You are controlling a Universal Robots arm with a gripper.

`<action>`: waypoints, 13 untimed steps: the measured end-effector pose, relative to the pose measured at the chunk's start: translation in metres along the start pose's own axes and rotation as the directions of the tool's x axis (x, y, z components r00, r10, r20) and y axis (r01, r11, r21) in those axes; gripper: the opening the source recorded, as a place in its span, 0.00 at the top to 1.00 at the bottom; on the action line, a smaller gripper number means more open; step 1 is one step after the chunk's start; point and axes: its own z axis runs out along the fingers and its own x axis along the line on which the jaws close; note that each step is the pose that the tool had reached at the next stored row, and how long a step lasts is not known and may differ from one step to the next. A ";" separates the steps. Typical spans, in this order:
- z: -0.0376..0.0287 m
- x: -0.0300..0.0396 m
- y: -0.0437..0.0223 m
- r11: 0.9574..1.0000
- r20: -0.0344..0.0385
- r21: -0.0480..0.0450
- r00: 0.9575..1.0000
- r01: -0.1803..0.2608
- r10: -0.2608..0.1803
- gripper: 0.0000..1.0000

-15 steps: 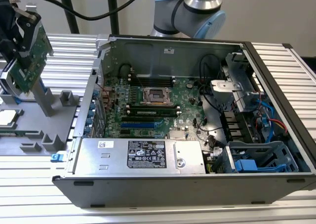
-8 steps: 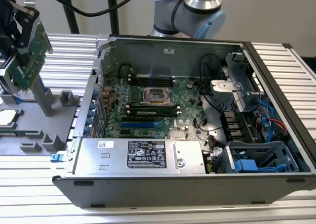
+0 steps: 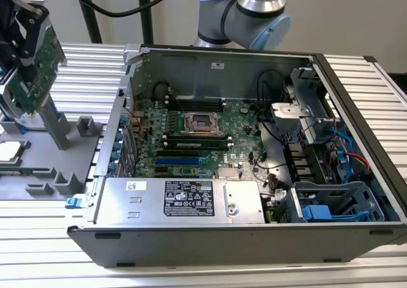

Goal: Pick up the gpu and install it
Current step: 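Pick up the gpu and move the gpu toward the slot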

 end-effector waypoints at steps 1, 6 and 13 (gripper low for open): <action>-0.0005 0.0000 0.0000 1.000 0.000 0.000 1.000 0.000 0.000 1.00; -0.0019 -0.0001 0.0001 1.000 0.000 0.000 1.000 0.000 0.000 1.00; -0.0019 -0.0046 0.0003 1.000 0.000 0.000 1.000 0.000 0.000 1.00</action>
